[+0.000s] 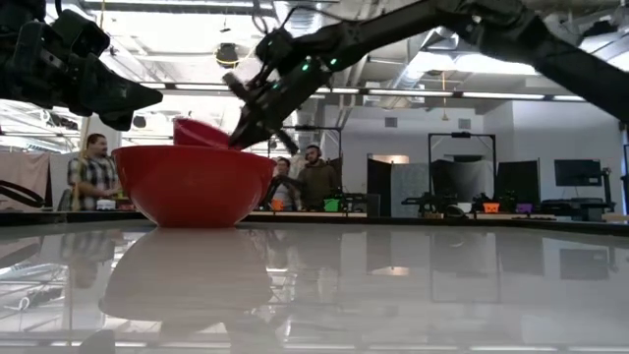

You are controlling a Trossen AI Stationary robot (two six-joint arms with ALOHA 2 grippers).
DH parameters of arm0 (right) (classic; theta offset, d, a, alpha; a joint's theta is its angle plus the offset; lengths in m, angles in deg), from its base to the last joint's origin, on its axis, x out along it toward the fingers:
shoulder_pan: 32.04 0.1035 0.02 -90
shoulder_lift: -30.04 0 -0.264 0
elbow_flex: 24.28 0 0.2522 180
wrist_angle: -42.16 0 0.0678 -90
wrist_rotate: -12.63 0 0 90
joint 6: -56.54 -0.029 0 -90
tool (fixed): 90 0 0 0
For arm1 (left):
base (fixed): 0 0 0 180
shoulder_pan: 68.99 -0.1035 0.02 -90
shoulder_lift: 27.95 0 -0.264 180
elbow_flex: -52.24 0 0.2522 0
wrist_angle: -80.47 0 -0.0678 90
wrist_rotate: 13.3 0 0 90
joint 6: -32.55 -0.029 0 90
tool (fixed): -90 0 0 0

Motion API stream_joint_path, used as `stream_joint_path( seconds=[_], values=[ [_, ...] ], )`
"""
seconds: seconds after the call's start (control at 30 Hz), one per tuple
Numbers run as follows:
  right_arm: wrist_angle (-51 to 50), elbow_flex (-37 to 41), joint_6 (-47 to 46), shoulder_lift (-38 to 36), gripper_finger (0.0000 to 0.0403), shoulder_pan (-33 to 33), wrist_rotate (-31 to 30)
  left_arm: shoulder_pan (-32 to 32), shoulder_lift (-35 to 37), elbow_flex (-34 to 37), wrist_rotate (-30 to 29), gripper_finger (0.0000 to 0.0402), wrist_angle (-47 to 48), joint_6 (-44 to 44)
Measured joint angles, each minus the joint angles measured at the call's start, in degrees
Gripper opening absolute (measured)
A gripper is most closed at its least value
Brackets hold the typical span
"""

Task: Nest bowls inside each other
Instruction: Stack the red bowl on top of the blue bowl

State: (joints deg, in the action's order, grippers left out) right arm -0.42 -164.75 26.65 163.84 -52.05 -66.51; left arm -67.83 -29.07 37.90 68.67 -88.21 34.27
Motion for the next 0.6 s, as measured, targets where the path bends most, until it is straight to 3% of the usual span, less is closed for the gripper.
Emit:
stream_joint_path(
  seconds=[0.23, 0.6],
  values=[
    [-1.17, -8.46, -0.02, 7.13, 0.0019, 0.13, 1.07, 0.01, 0.00, 0.00, 0.04, 0.0000, 0.02, 0.02],
    [-2.25, -7.96, 1.02, 7.52, 0.0019, 0.08, 1.06, 0.01, 0.01, 0.00, 0.06, 0.0000, 0.04, 0.02]
  ],
)
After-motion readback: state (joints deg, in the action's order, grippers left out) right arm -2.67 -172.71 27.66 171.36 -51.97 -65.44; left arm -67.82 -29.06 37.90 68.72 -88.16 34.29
